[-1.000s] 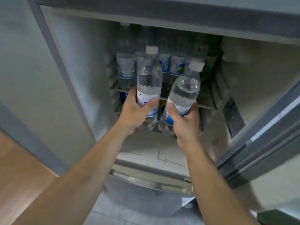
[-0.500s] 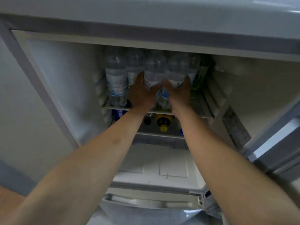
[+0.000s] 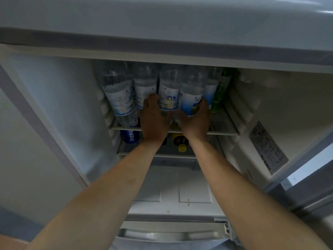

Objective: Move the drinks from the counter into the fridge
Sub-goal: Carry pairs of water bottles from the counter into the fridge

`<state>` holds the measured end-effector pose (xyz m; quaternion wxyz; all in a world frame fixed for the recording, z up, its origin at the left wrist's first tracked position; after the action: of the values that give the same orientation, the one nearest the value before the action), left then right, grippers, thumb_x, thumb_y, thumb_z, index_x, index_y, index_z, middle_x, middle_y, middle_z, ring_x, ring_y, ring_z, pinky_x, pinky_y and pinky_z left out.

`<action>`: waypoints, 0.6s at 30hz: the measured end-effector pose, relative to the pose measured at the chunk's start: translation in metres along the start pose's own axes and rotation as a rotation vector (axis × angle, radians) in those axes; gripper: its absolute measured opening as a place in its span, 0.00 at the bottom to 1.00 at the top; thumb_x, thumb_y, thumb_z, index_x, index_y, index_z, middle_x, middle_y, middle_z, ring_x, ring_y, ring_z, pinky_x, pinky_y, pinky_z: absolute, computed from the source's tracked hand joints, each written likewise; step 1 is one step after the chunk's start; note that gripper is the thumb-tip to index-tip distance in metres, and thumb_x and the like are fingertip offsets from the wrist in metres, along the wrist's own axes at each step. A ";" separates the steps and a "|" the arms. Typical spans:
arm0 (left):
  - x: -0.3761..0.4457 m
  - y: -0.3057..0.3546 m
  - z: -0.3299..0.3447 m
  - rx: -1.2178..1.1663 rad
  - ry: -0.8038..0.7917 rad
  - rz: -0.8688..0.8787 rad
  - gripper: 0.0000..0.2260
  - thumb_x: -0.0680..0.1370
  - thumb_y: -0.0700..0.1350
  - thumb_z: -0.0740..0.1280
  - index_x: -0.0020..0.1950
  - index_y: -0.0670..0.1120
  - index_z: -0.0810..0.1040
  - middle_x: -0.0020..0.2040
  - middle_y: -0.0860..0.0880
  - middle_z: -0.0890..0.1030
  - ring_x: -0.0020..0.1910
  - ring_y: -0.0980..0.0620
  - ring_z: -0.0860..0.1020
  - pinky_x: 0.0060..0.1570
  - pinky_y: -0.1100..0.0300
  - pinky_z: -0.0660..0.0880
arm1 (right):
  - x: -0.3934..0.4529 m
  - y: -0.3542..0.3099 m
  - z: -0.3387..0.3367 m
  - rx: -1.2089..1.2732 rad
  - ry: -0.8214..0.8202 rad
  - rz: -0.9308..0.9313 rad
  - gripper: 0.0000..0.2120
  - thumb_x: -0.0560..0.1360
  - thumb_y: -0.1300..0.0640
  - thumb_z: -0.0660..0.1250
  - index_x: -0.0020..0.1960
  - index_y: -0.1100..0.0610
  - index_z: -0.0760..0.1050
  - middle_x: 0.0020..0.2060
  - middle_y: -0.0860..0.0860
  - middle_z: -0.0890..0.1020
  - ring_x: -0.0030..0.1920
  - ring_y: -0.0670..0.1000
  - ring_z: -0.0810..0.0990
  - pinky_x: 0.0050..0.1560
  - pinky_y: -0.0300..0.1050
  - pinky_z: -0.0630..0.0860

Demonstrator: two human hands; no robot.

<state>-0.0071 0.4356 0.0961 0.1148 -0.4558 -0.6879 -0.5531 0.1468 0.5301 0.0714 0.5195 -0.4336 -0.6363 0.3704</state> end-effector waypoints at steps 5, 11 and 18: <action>-0.002 -0.008 0.000 -0.051 -0.021 0.019 0.15 0.73 0.41 0.75 0.54 0.38 0.74 0.50 0.41 0.79 0.49 0.47 0.78 0.46 0.64 0.71 | 0.010 0.000 0.003 -0.052 0.026 0.017 0.34 0.67 0.52 0.80 0.68 0.54 0.69 0.62 0.53 0.79 0.57 0.49 0.81 0.57 0.46 0.80; -0.015 -0.004 -0.056 0.143 0.159 0.073 0.12 0.73 0.43 0.74 0.52 0.38 0.79 0.51 0.38 0.79 0.52 0.38 0.77 0.50 0.54 0.70 | 0.005 0.008 0.014 -0.074 0.062 0.067 0.41 0.67 0.47 0.80 0.73 0.53 0.64 0.68 0.55 0.72 0.66 0.56 0.74 0.63 0.57 0.76; -0.027 -0.055 -0.093 0.012 0.211 -0.183 0.38 0.68 0.36 0.76 0.75 0.37 0.62 0.73 0.36 0.63 0.73 0.37 0.64 0.71 0.48 0.65 | -0.018 -0.001 0.022 -0.199 0.209 0.013 0.59 0.58 0.40 0.82 0.79 0.56 0.54 0.72 0.60 0.64 0.70 0.62 0.65 0.65 0.60 0.71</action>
<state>-0.0658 0.3437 0.0758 0.1384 -0.3298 -0.7138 -0.6022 0.1269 0.5123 0.0624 0.5349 -0.5234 -0.6095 0.2616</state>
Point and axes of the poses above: each hand's wrist, its own x-axis towards the middle knuckle, its own z-axis out of the palm, y = z × x, the point moved 10 cm from there along x, towards the middle knuckle
